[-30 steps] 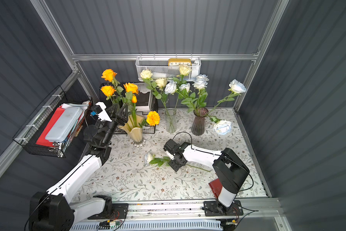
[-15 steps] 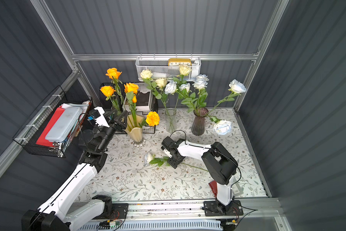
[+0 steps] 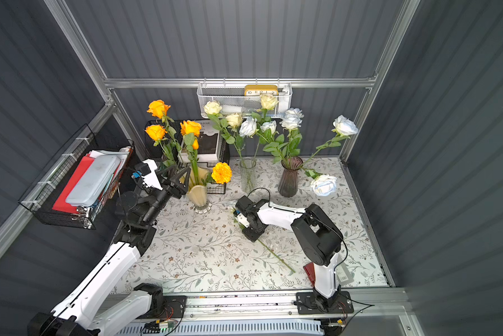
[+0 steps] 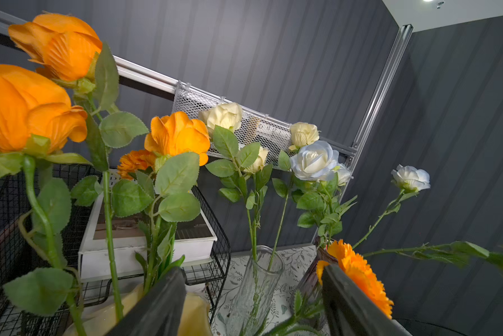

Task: Arrange the flowers in different vases according to their colors
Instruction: Pick up the flower at the center of the board.

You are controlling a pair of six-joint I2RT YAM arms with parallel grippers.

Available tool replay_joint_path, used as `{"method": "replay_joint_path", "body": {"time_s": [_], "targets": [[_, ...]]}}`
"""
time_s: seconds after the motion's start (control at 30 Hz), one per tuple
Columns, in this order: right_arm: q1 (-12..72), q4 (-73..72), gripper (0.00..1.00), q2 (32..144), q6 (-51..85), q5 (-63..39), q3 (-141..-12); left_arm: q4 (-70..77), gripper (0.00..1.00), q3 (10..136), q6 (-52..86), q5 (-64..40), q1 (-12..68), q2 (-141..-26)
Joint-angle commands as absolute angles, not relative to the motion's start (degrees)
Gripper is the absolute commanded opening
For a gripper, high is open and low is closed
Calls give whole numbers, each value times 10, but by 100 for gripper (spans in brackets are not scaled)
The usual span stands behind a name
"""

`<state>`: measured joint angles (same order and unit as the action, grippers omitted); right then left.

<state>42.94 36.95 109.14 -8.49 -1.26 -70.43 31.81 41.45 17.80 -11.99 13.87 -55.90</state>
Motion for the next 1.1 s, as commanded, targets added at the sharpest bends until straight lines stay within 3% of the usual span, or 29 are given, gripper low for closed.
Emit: {"method": "replay_joint_path", "body": {"time_s": [0.0, 0.4, 0.67, 0.9, 1.07], "targets": [[428, 381, 2, 1096, -86, 3, -682, 305, 77, 434, 166, -120, 141, -554], [451, 393, 0, 990, -126, 54, -669, 270, 78, 450, 164, -109, 147, -533], [526, 475, 0, 906, -121, 96, -705, 206, 78, 494, 167, -104, 148, -509], [612, 539, 0, 792, -88, 134, -731, 133, 79, 541, 163, -101, 148, -481], [622, 506, 0, 672, -86, 179, -764, 93, 80, 566, 156, -75, 148, -453]]}}
